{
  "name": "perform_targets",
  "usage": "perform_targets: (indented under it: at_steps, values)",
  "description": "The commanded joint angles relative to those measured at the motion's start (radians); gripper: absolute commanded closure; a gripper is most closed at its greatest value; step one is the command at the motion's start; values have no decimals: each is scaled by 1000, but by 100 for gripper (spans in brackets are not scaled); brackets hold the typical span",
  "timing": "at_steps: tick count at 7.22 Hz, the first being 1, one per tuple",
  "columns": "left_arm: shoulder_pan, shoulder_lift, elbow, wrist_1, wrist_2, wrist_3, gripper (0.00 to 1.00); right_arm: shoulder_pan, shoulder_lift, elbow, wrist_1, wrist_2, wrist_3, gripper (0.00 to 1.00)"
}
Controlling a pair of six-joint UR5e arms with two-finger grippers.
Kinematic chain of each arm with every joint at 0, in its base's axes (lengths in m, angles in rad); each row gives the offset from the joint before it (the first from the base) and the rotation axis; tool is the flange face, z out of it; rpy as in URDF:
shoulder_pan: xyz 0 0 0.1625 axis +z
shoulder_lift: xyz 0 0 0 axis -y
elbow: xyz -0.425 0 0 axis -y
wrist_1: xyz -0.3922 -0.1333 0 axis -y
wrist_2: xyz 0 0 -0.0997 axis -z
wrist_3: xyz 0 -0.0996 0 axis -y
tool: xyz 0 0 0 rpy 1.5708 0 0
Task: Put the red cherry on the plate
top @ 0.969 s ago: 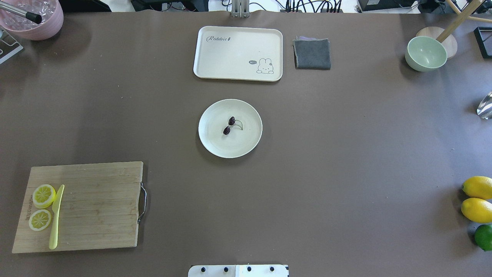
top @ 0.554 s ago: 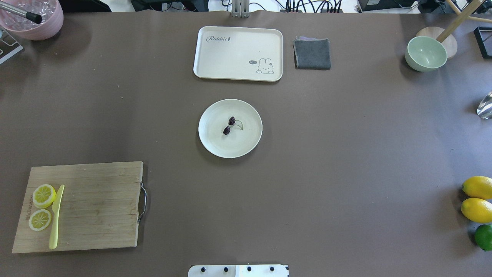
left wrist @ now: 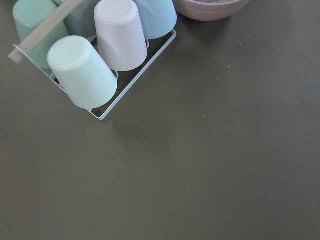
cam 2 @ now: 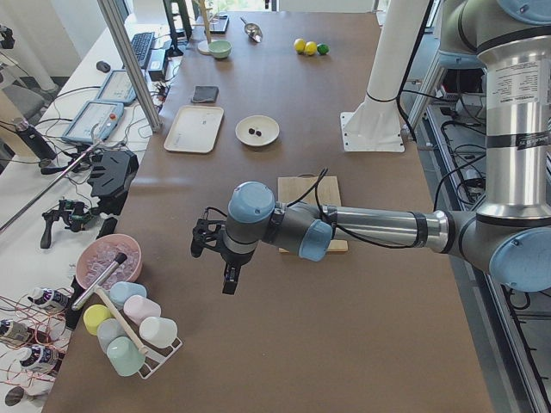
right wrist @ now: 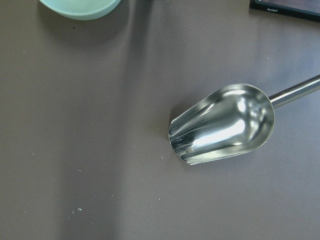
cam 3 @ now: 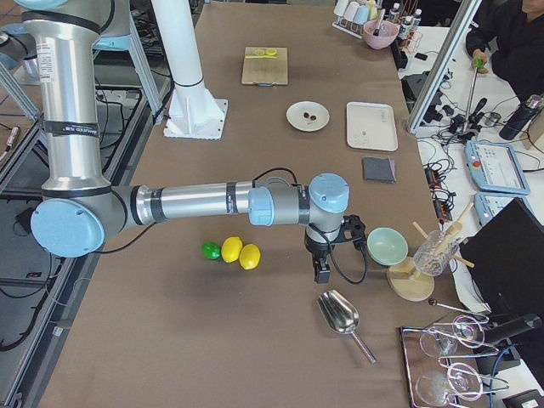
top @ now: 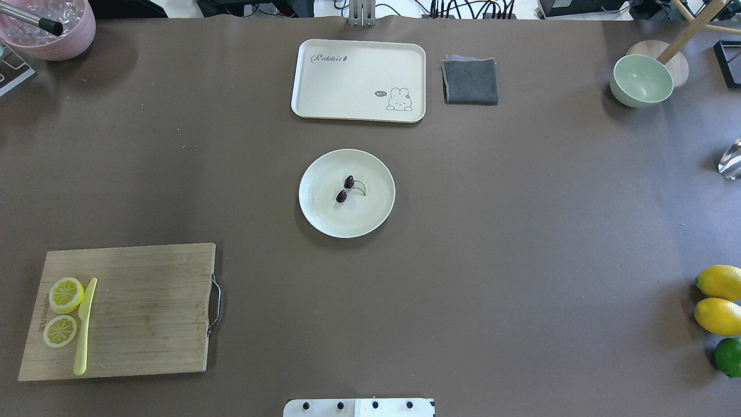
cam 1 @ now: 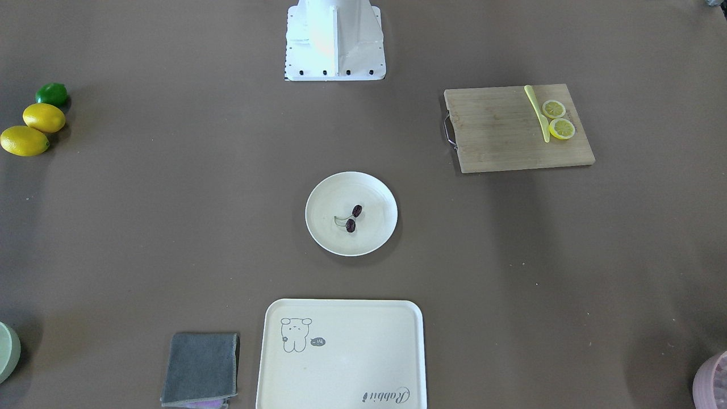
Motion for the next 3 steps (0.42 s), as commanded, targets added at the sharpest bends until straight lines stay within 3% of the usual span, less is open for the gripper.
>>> perform_targets:
  at_steps: [1,3]
  values:
    - [-3,3,5,0,1,0,2,0,-9,18,2,-2,5,0]
    - [-3,3,1,-3,-3,0,2,0,-13,17,2,-3,7,0]
